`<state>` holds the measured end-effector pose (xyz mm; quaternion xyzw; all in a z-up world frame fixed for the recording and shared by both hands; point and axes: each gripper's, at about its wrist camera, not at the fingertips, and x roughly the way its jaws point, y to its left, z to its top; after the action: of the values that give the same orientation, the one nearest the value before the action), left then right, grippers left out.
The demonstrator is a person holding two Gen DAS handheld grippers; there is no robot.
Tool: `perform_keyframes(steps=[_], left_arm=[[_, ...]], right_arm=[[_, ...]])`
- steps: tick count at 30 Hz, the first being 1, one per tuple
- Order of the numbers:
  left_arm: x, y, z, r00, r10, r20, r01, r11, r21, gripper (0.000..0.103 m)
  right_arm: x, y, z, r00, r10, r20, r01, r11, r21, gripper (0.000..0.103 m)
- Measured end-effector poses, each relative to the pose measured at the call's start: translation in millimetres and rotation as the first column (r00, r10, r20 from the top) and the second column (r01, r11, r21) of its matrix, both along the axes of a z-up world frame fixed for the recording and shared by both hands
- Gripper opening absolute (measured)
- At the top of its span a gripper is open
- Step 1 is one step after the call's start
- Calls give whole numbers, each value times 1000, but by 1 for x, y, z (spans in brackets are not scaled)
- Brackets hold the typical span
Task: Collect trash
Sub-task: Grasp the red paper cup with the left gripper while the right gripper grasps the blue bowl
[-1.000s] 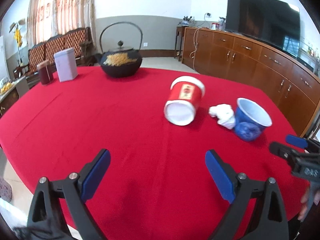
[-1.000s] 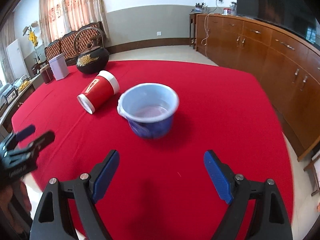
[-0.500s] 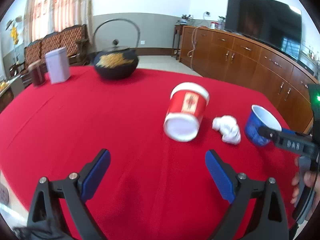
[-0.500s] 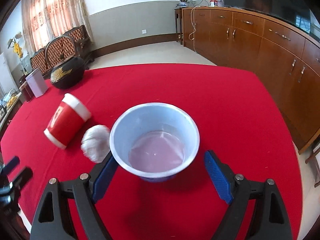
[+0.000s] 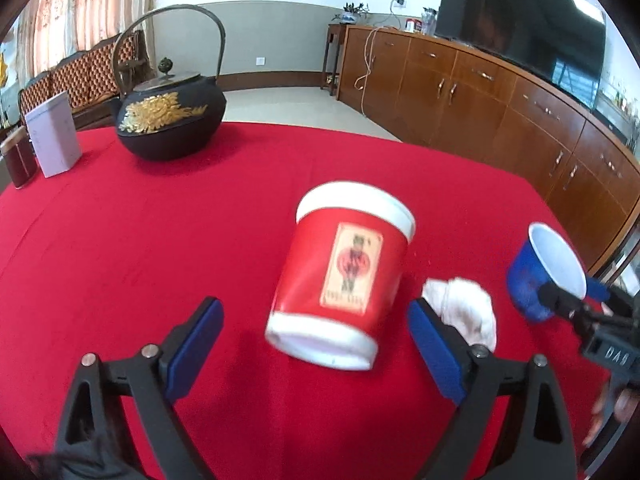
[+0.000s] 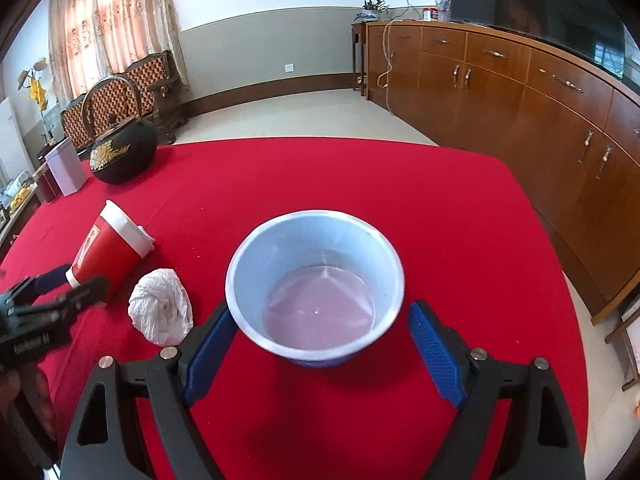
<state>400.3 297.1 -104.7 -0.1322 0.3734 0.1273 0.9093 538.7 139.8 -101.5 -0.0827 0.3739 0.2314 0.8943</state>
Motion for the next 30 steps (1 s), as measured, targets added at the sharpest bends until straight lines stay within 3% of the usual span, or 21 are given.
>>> perform_keyframes(steps=[1, 2, 9, 17, 30], left_arm=[[0, 3, 0, 1000, -13, 11, 13, 999, -41, 68], [-3, 8, 0, 1000, -18, 26, 20, 996, -83, 63], [-47, 9, 16, 997, 7, 76, -3, 999, -53, 60], [-99, -6, 28, 993, 14, 115, -12, 1000, -15, 59], [-131, -47, 27, 991, -48, 124, 47, 999, 8, 58]], right_arm=[[-1, 0, 1, 1000, 3, 11, -3, 1000, 1, 75], [-2, 2, 1, 1000, 8, 18, -9, 1000, 6, 75], [-25, -12, 11, 997, 19, 74, -21, 1000, 23, 75], [-55, -41, 26, 997, 10, 77, -14, 999, 52, 74], [-118, -94, 40, 994, -8, 111, 2, 999, 52, 73]])
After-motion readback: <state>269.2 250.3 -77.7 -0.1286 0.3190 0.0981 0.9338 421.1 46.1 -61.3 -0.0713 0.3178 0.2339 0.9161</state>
